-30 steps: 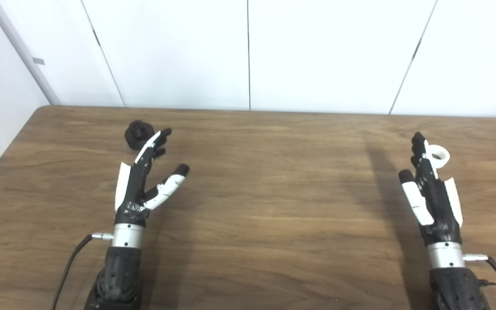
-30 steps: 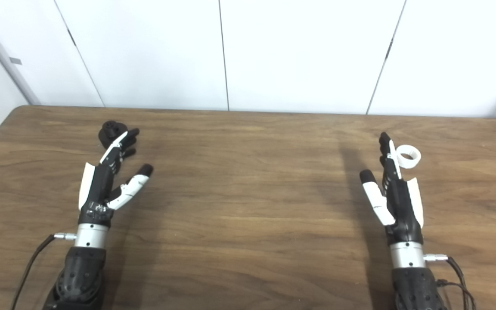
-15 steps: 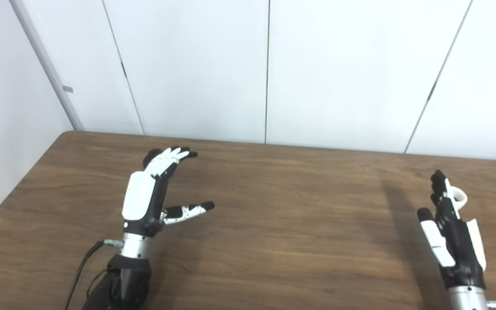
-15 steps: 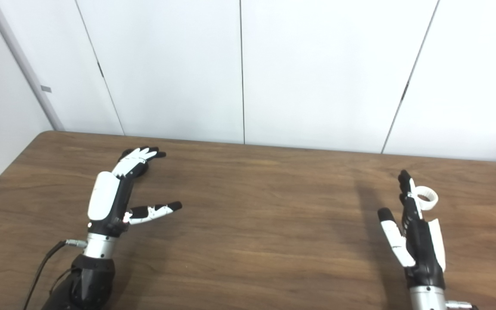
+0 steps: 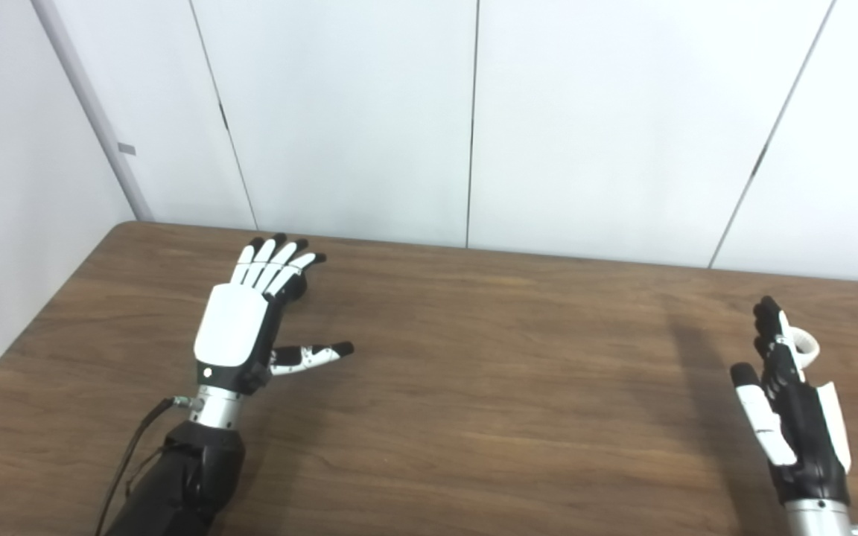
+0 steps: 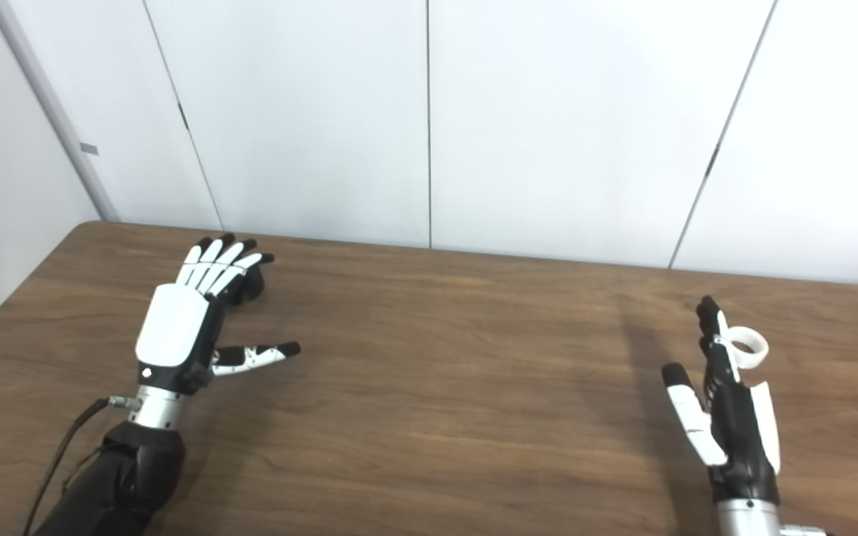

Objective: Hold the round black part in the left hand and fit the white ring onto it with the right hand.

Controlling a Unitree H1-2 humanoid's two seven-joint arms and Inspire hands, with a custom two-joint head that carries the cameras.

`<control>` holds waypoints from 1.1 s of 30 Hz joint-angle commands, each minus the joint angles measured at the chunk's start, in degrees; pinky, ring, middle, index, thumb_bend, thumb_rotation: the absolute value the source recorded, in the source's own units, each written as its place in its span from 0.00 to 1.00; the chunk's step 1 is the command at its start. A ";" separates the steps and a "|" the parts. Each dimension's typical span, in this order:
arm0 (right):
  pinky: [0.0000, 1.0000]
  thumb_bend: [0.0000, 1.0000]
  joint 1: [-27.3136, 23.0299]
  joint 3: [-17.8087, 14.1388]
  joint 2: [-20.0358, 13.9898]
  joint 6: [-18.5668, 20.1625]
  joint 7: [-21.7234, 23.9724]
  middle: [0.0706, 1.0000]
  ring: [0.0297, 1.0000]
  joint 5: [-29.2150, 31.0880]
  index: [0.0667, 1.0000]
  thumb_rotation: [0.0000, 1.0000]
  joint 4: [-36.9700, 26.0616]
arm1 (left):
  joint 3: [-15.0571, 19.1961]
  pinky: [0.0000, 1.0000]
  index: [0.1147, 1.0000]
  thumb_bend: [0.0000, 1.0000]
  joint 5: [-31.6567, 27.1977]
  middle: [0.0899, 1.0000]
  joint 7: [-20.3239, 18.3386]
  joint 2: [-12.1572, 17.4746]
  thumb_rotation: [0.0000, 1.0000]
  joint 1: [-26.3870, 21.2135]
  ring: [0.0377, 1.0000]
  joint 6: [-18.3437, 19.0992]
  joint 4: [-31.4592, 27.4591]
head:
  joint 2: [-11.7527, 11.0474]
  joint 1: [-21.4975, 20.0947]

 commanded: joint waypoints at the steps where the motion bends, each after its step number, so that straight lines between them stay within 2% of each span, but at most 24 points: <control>1: 0.99 0.46 3.82 0.78 0.35 -2.28 -0.31 0.99 1.00 -1.10 0.98 0.85 6.29 | 0.98 0.96 0.86 0.94 -0.49 0.93 1.63 2.24 0.45 -3.66 0.95 0.93 0.47 | -0.10 0.43; 5: 1.00 0.46 3.83 0.68 0.40 -2.08 -0.35 0.99 1.00 -0.82 0.99 0.85 6.31 | 1.89 0.99 0.92 0.95 -1.78 0.96 3.05 2.90 0.46 -5.46 0.98 2.51 4.44 | -0.05 0.74; 9: 0.99 0.45 3.81 0.62 0.33 -2.13 -0.44 0.99 1.00 -0.86 0.98 0.83 6.53 | 2.79 1.00 0.99 0.97 -4.90 1.00 0.81 3.35 0.47 -6.92 1.00 4.37 7.01 | -0.28 1.06; 14: 0.99 0.46 3.88 0.72 0.19 -2.26 -0.49 0.99 1.00 -1.21 0.98 0.83 6.59 | 3.24 1.00 1.00 1.00 -9.23 1.00 -3.47 4.10 0.47 -8.42 1.00 6.68 8.61 | -0.55 1.92; 17: 0.98 0.48 3.83 0.67 0.11 -1.87 -0.48 0.99 0.99 -1.17 0.98 0.85 6.60 | 3.37 1.00 1.00 1.00 -10.85 1.00 -4.79 4.55 0.44 -9.36 1.00 7.63 9.46 | -0.70 2.28; 26: 0.98 0.48 3.99 0.66 -0.10 -2.42 -0.15 0.99 1.00 -0.47 0.98 0.84 6.68 | 3.52 1.00 1.00 1.00 -16.01 1.00 -9.29 6.12 0.48 -12.32 1.00 8.97 15.30 | -0.47 2.62; 31: 0.98 0.47 4.06 0.73 -0.16 -2.46 -0.15 0.99 1.00 -0.60 0.98 0.85 6.45 | 2.68 1.00 0.98 1.00 -18.54 1.00 -14.62 7.73 0.49 -13.00 1.00 8.68 16.66 | -0.42 2.80; 33: 0.99 0.46 4.04 0.70 -0.05 -2.47 -0.17 0.99 1.00 -0.40 0.98 0.84 6.36 | 2.07 1.00 0.97 1.00 -19.51 1.00 -17.98 8.82 0.50 -13.08 1.00 9.10 16.46 | -0.20 2.83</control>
